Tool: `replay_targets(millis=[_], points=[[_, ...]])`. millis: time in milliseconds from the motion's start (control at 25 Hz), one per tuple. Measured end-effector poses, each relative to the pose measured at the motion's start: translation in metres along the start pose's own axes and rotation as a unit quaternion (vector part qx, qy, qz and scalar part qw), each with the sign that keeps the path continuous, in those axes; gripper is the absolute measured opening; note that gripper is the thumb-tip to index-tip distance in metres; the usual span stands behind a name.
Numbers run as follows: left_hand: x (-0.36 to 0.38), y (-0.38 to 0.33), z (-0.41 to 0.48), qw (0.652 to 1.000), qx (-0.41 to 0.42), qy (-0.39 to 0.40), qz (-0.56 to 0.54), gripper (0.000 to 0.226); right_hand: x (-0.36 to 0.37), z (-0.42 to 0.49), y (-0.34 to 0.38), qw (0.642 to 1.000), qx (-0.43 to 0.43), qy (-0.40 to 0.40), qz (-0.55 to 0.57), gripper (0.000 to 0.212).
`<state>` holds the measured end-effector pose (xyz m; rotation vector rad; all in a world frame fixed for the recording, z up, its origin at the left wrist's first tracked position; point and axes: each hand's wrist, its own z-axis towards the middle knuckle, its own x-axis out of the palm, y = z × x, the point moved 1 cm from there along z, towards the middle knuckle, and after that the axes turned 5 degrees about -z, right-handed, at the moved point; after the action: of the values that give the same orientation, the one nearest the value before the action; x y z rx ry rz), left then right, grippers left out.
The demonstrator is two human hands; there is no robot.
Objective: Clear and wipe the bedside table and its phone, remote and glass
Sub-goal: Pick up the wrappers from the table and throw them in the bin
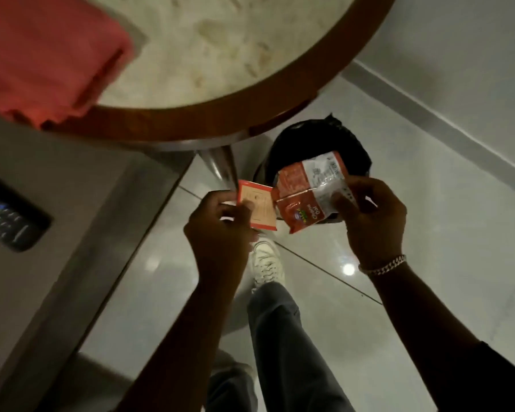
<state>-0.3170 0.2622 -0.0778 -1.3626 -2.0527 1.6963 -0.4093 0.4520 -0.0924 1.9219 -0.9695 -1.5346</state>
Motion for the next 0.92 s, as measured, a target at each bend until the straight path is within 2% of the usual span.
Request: replay_targets(millis=[120, 240, 360, 480, 600, 680, 760, 920], points=[[0.053, -0.010, 0.009, 0.999, 0.036, 0.039, 0.011, 0.019, -0.005, 0.035, -0.017, 0.999, 0.041, -0.003, -0.006, 0.028], [0.081, -0.007, 0.024, 0.996, 0.011, 0.086, 0.028, 0.026, 0.000, 0.056, -0.021, 0.998, 0.057, 0.013, -0.031, 0.032], [0.084, -0.005, 0.028, 0.994, 0.007, 0.098, 0.056, 0.035, 0.002, 0.060, -0.022, 0.988, 0.083, 0.056, -0.118, 0.046], [0.063, -0.007, 0.022, 0.991, 0.051, 0.097, 0.075, 0.027, 0.005, 0.048, -0.020, 0.978, 0.086, 0.084, -0.168, 0.051], [0.028, -0.006, 0.018, 0.994, 0.013, 0.082, 0.067, 0.021, 0.012, 0.025, -0.003, 0.982, 0.040, 0.086, -0.163, 0.038], [-0.003, -0.002, 0.020, 0.998, 0.002, 0.055, 0.038, 0.018, 0.029, 0.005, 0.020, 0.983, -0.010, 0.120, -0.140, 0.029], [-0.039, 0.004, 0.021, 1.000, 0.010, 0.022, 0.012, 0.015, 0.052, -0.021, 0.047, 0.978, -0.056, 0.159, -0.126, 0.029], [-0.138, 0.027, 0.019, 0.995, -0.033, -0.071, -0.066, 0.014, 0.120, -0.088, 0.122, 0.956, -0.151, 0.226, -0.110, 0.027]])
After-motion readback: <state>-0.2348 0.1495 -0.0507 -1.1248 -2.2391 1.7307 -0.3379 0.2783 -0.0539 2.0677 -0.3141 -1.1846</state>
